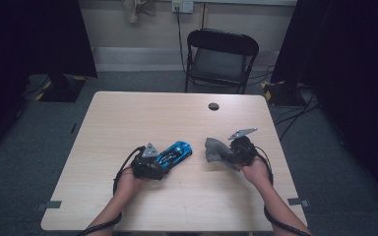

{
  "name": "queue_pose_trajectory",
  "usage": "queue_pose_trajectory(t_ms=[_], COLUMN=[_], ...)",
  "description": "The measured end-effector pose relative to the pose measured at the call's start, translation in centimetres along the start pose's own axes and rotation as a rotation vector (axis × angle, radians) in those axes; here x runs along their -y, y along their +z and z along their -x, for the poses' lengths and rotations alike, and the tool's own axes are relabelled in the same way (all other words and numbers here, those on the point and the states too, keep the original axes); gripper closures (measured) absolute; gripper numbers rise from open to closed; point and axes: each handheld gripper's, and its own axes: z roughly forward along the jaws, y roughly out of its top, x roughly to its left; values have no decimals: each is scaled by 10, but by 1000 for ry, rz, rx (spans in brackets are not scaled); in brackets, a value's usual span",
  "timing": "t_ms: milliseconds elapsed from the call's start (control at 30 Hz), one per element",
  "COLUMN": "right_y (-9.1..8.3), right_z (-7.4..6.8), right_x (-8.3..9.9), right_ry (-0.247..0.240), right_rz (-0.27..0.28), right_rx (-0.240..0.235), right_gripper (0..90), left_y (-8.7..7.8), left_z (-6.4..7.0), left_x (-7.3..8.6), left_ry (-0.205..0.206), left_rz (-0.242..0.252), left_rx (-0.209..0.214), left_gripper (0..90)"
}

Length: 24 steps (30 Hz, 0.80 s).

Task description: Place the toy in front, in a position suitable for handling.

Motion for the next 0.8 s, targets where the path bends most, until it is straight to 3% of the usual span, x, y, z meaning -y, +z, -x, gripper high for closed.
queue_pose_trajectory(t_ms=[500,800], right_y=[3,9], right_z=[-18,-30], right_x=[-35,-46], right_ry=[-4,-14], right_rz=[33,26], right_rx=[-36,-64], right_gripper=[700,700], left_y=[0,0], left_z=[0,0], left_x=[0,0], left_ry=[4,4], left_rz=[-3,-2], left_rx=[1,1], left_gripper=[240,240])
